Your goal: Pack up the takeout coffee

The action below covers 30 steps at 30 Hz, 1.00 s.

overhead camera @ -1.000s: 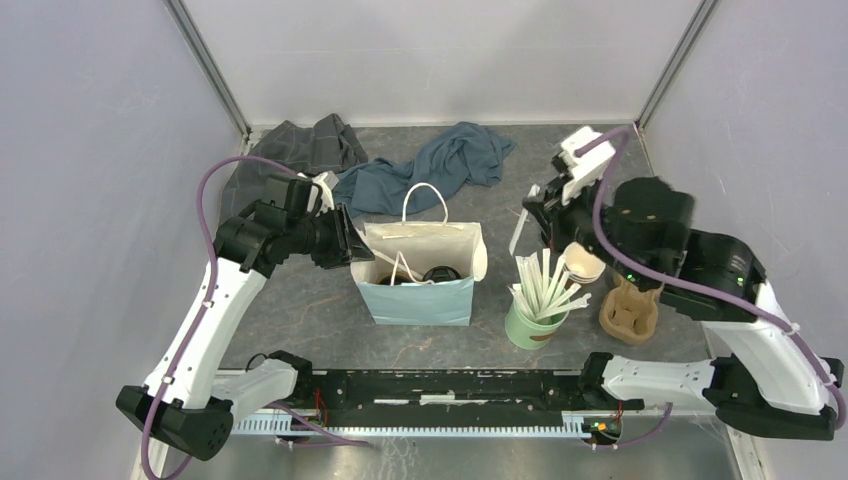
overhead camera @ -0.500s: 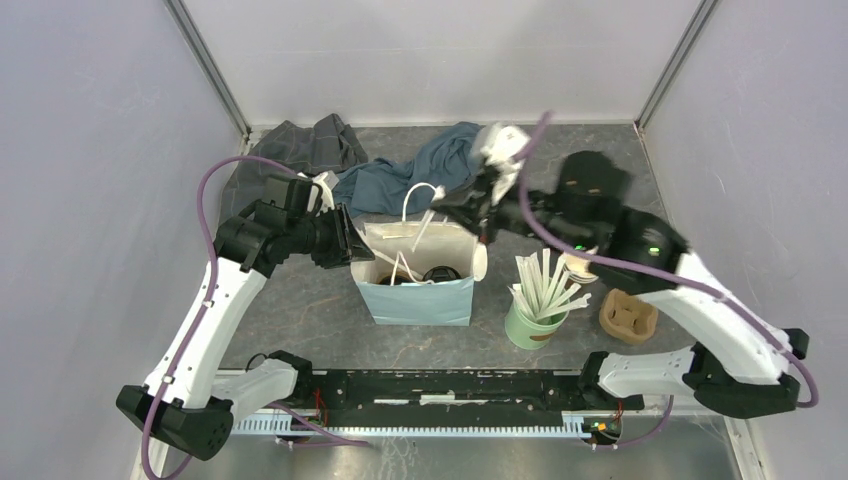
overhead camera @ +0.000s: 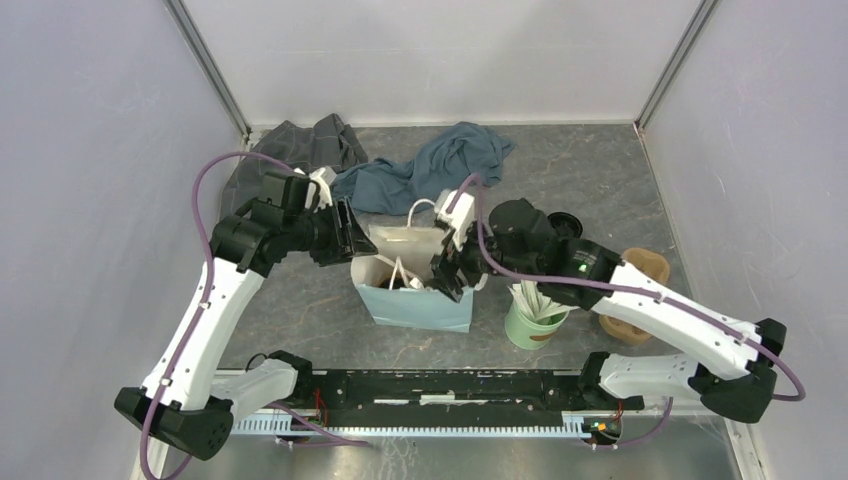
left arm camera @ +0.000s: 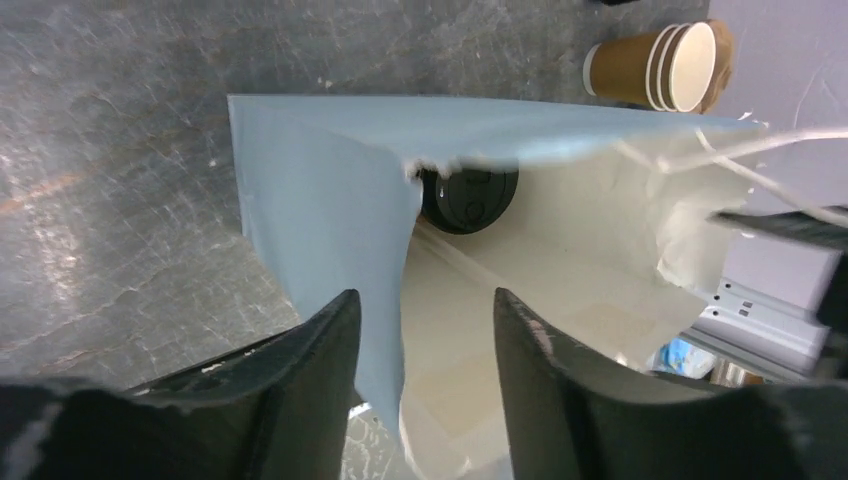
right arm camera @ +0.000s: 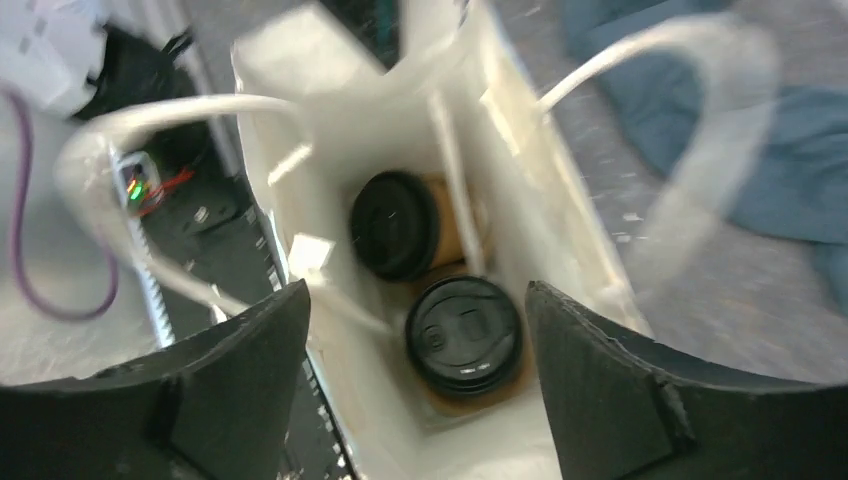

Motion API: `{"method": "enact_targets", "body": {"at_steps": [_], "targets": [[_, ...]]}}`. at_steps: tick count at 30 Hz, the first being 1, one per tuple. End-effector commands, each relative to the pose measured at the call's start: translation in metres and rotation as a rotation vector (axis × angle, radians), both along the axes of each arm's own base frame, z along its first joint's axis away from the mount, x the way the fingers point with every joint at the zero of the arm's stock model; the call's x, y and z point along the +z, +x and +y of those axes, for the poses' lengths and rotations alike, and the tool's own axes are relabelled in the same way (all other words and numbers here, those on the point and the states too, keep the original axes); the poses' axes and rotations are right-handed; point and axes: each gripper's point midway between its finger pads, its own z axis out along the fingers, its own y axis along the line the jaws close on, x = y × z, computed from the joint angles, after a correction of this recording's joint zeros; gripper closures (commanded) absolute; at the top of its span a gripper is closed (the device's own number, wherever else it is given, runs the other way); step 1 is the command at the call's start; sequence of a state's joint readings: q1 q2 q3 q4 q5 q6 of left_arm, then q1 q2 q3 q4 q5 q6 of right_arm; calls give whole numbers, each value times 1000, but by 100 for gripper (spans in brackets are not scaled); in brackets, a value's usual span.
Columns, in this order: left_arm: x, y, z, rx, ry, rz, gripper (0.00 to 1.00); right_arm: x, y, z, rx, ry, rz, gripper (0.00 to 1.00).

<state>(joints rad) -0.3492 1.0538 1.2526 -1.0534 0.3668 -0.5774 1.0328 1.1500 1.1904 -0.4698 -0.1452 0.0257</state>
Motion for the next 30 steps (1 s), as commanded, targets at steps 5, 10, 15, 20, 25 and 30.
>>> {"method": "enact_targets", "body": {"at_steps": [5,10,15,20,25,30], "targets": [[102,10,29,126,8,-375,24,191,48,-110,-572,252,-238,2],[198,1,39,167,-86,-692,11,246,39,-195,-829,379,-308,2],[292,-21,56,238,-206,-1004,4,278,22,-265,-1022,639,-338,2],[336,-30,70,310,-257,-1137,2,283,20,-290,-1135,710,-320,2],[339,-25,72,317,-225,-1145,2,277,25,-288,-1182,752,-279,2],[336,-19,75,341,-201,-1136,1,270,36,-275,-1215,662,-279,2]]}}
